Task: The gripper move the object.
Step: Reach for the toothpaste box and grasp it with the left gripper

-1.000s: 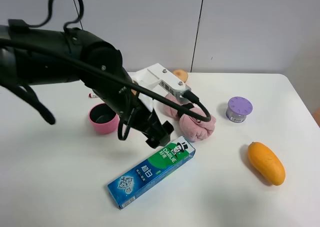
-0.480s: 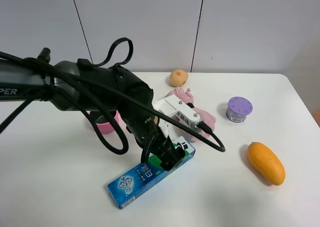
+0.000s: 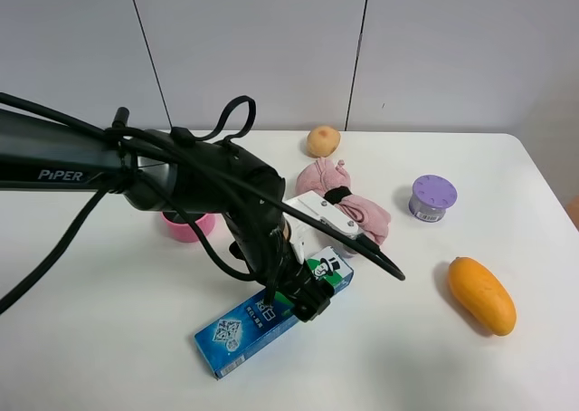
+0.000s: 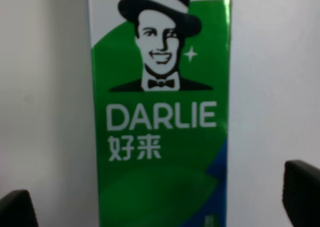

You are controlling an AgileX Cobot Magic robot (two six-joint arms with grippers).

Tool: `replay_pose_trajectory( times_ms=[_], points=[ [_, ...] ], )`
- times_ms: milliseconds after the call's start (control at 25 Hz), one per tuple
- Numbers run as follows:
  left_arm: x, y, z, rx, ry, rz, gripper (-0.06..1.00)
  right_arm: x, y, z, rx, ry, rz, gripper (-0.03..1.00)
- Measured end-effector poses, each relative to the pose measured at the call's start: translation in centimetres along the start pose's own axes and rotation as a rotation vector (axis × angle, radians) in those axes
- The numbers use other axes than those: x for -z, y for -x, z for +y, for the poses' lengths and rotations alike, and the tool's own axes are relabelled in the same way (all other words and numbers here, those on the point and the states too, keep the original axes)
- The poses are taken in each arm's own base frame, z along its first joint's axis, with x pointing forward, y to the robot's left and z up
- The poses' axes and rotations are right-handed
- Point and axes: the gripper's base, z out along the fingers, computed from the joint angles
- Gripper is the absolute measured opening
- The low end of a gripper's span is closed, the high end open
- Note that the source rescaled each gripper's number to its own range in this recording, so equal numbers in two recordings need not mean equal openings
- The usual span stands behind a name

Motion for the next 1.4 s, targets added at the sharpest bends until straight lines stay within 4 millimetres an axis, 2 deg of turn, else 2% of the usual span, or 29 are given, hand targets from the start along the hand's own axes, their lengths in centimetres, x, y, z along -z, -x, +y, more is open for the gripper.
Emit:
replay_pose_trajectory(
  times_ms=[360, 680, 1000, 1080, 1120, 1160, 1200, 1280, 1320, 1400],
  points=[
    [-1.3, -0.2, 1.1, 0.037, 0.003, 0.037, 1.0, 0.0, 0.0, 0.0, 0.0, 0.0, 0.0, 1.0],
    [-3.5, -0.9, 1.2, 0.063, -0.003, 0.101, 1.0, 0.0, 0.0, 0.0, 0.0, 0.0, 0.0, 1.0],
    [-3.6, -1.0, 1.2, 0.064, -0.003, 0.103, 1.0, 0.0, 0.0, 0.0, 0.0, 0.0, 0.0, 1.0],
    [-3.6, -1.0, 1.2, 0.067, -0.005, 0.103, 0.88, 0.0, 0.0, 0.0, 0.0, 0.0, 0.0, 1.0],
    [-3.6, -1.0, 1.2, 0.072, -0.008, 0.104, 0.74, 0.0, 0.0, 0.0, 0.0, 0.0, 0.0, 1.0],
    [-3.6, -1.0, 1.1, 0.081, -0.014, 0.105, 0.56, 0.0, 0.0, 0.0, 0.0, 0.0, 0.0, 1.0],
    [-3.6, -1.0, 1.1, 0.081, -0.014, 0.105, 0.56, 0.0, 0.0, 0.0, 0.0, 0.0, 0.0, 1.0],
    [-3.6, -1.0, 1.0, 0.094, -0.023, 0.107, 0.16, 0.0, 0.0, 0.0, 0.0, 0.0, 0.0, 1.0],
    [-3.6, -1.0, 1.0, 0.089, -0.022, 0.109, 0.04, 0.0, 0.0, 0.0, 0.0, 0.0, 0.0, 1.0],
    [-3.4, -1.0, 1.0, 0.09, -0.024, 0.105, 0.0, 0.0, 0.0, 0.0, 0.0, 0.0, 0.0, 1.0]
  ],
)
